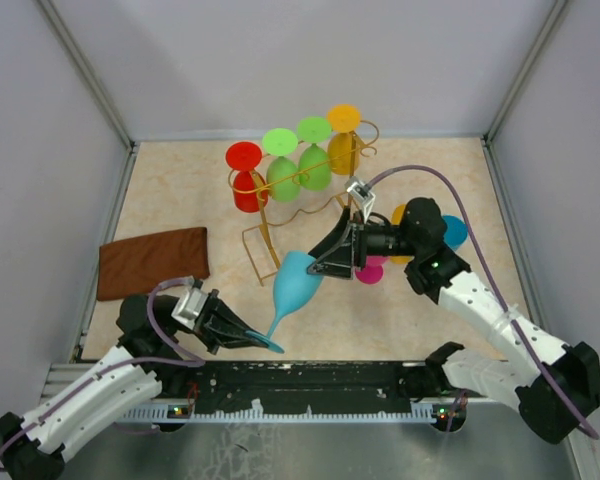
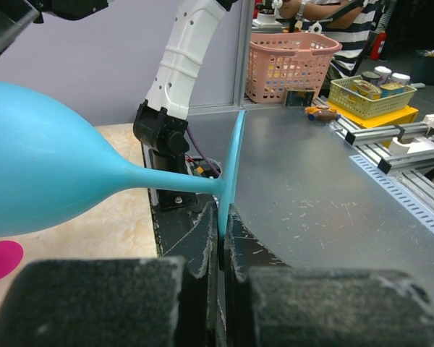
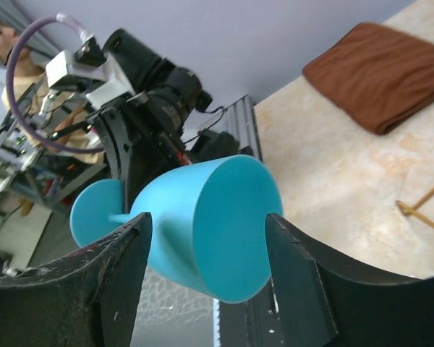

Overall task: Take the wine glass off the wine glass rack
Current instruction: Place the wine glass at the center of the board.

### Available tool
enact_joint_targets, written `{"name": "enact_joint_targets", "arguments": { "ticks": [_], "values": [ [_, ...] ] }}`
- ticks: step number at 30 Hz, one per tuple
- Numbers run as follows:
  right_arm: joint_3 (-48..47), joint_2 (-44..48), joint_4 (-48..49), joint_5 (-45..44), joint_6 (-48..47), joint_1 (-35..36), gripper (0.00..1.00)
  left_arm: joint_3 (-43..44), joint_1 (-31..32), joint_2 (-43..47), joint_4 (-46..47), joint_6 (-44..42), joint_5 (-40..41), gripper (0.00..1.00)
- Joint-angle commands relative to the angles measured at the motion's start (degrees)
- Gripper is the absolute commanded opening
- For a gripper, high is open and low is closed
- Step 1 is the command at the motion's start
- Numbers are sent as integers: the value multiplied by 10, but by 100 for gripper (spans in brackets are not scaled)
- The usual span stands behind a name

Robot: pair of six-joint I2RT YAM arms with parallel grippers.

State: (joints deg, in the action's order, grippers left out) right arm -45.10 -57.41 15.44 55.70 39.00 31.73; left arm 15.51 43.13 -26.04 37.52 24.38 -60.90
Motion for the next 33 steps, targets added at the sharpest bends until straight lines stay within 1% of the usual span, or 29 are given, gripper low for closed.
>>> {"name": "enact_joint_targets", "arguments": {
  "ticks": [1,3,5,8,11,13,15,20,23,25,28,29,33],
  "values": [
    [-28,-7,65,45,5,41,62,4,2,10,10,-10,-6,0],
    [-24,-11,101,61,12,55,62,11,2,11,-20,-25,-6,0],
    [-20,-13,130,72,27,59,60,28,2,15,-81,-55,-9,0],
    [-17,-13,135,75,26,59,54,57,2,23,-164,-106,-8,0],
    [-19,-15,135,77,27,59,47,69,2,34,-216,-144,1,0],
    [-18,-18,150,86,37,59,42,72,2,42,-234,-153,9,0],
    [-16,-18,161,88,45,59,39,72,2,48,-243,-162,10,0],
    [-13,-11,166,90,47,59,35,81,2,54,-289,-192,7,0],
    [-10,-7,183,98,56,59,26,87,2,54,-312,-206,4,0],
    [-5,-5,202,102,67,59,25,90,2,54,-322,-212,3,0],
    [-4,-3,204,104,68,59,25,93,2,54,-336,-223,6,0],
    [-4,-2,203,104,68,59,22,93,2,54,-340,-226,8,0],
    [-4,4,204,104,63,59,6,95,2,54,-351,-233,23,1]
  ]
}}
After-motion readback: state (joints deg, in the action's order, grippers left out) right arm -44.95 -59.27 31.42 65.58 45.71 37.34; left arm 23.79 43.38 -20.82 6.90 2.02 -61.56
